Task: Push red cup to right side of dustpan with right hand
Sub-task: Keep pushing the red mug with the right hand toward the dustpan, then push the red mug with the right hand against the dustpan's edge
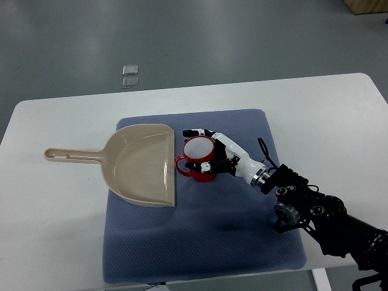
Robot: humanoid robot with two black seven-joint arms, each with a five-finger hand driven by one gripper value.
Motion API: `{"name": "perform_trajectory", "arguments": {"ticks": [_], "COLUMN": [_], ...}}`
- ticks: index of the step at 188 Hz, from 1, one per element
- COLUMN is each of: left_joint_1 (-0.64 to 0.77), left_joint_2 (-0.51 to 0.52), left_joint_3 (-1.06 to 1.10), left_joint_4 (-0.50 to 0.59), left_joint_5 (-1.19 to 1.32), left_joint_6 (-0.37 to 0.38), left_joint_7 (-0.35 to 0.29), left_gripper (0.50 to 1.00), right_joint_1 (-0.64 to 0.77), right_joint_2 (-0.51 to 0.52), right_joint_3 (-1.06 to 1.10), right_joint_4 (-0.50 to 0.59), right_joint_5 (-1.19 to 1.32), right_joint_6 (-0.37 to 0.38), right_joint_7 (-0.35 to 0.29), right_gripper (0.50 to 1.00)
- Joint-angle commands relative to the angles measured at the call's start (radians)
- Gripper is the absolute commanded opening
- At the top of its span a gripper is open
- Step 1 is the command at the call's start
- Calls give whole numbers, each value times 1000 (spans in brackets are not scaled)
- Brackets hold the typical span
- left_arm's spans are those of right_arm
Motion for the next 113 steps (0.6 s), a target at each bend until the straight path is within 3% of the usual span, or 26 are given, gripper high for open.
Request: {"name": "perform_trajectory", "arguments": {"ticks": [1,113], "left_joint_1": [0,0], "left_joint_2": [0,0], "left_joint_3": [0,0], "left_joint_4": [0,0], "left_joint_5": [0,0], "left_joint_6": [0,0], "left_joint_7": [0,0], "left_gripper": [1000,1000], "right_joint_1": [0,0], "right_joint_2": [0,0], "right_joint_3": [-9,-52], "right_joint_4": [11,49], "right_joint_5": [1,5], "right_joint_6": [-1,-10], "right_joint_7": [0,0], "right_gripper": [860,862]}}
